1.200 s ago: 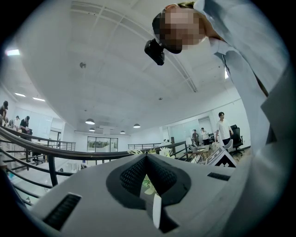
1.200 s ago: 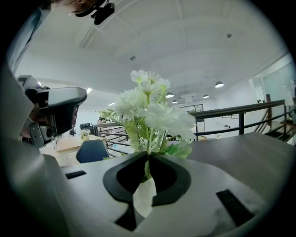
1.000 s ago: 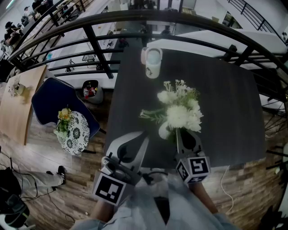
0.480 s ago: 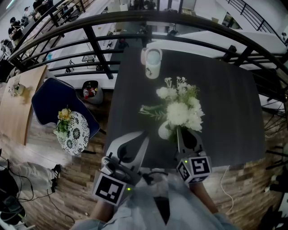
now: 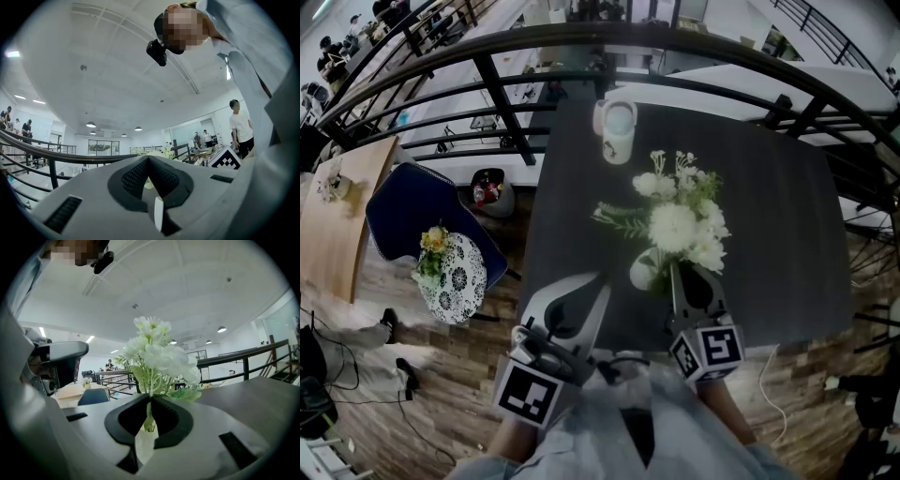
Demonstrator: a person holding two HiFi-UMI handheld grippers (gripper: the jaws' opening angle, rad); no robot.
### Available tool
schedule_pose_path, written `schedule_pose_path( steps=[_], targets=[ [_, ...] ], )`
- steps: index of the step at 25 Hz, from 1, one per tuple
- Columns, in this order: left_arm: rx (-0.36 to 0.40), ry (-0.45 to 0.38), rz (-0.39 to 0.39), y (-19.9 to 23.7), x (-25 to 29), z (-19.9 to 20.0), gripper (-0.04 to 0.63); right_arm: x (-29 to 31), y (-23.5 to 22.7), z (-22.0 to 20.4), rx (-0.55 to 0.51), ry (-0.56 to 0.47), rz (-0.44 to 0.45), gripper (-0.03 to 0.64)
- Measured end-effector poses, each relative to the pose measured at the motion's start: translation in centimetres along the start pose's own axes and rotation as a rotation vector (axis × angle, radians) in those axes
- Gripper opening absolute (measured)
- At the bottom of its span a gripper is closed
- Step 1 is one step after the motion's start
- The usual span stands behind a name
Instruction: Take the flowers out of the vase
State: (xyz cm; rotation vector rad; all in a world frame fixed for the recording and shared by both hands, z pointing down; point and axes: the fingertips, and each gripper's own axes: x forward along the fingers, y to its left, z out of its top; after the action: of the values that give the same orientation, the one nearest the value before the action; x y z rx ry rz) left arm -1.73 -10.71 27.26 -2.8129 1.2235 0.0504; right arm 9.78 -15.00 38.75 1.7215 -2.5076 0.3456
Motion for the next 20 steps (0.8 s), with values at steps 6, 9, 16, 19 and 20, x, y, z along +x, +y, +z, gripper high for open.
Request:
schedule_pose_path(
  steps=[6,9,16,19,20],
  targets=[
    [0.005,-0.001,-0.001,0.0,0.1,0.2,-0.002,-0.1,0.1,0.8,-0.003,-0.010,0.007,0.025],
    [0.005,-0.002,0.000,-0.2,0.1,0.1,-0.002,-0.2,0.1,1.0,-0.006,-0.015,0.010,0.025],
    [0.002,-0.006,-0.003,-0.2,0.2,0.2,-0.002,-0.3,0.4,1.9,-0.018,-0.034,0.019,0.026],
    [0.005,-0.007,-0.005,-0.3,0.3,0.2,-0.002,-0.4,0.5,2.1,-0.025,-0.041,0.022,0.025],
    [0.007,-0.007,-0.006,-0.4,0.3,0.2,-0.002,-0.5,0.5,2.3,-0.026,-0.045,0.023,0.025]
  ],
)
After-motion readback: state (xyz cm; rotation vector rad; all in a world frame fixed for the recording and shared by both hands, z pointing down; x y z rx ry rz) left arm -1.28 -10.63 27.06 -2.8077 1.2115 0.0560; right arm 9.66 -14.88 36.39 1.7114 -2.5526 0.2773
